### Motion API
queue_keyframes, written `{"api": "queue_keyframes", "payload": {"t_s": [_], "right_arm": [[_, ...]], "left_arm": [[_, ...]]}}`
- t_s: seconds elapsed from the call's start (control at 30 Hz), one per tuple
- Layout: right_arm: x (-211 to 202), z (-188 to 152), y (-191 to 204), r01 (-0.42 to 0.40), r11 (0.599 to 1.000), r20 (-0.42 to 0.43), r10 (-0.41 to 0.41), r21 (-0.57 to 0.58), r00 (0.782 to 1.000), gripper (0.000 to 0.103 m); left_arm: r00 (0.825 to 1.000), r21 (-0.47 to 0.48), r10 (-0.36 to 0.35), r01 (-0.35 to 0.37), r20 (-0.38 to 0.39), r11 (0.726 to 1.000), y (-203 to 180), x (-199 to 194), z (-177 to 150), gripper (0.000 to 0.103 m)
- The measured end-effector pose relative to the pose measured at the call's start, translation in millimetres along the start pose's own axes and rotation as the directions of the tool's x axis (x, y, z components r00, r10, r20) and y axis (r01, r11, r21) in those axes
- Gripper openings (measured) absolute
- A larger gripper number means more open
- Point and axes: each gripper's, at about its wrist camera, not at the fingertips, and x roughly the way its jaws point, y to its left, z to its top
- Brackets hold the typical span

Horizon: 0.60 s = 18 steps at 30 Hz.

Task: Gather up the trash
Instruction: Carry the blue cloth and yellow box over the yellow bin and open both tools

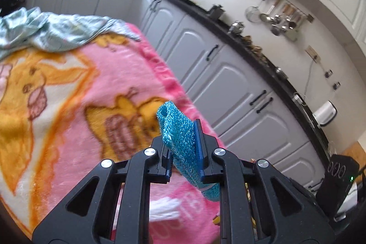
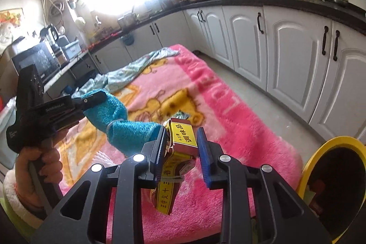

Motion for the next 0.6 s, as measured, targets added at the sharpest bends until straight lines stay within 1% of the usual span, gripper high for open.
{"api": "queue_keyframes", "payload": {"t_s": [0.13,0.27,0.43,0.5,0.6], "right_arm": [[-24.0,8.7,-11.5,0.014,1.000,0.045,-0.015,0.009,0.999,0.026],[-48.6,13.4,-30.6,0.049,0.999,0.083,-0.051,0.020,0.995,0.026],[-80.3,15.5,-70.4,0.103,0.992,0.115,-0.111,0.072,0.987,0.026],[-94.0,15.3,-88.7,0.125,0.987,0.127,-0.138,0.104,0.982,0.026],[-115.7,12.4,-116.2,0.154,0.976,0.146,-0.176,0.154,0.974,0.026]], "left_arm": [[0.999,0.059,-0.041,0.040,0.008,0.997,-33.2,0.3,4.1,0.011],[0.997,0.107,-0.081,0.081,-0.004,0.991,-66.5,10.6,3.5,0.011],[0.990,0.171,-0.134,0.139,-0.040,0.975,-118.9,32.0,-4.7,0.011],[0.986,0.201,-0.157,0.166,-0.060,0.965,-144.7,44.1,-10.9,0.011],[0.979,0.236,-0.184,0.199,-0.087,0.951,-173.9,58.5,-20.1,0.011]]}}
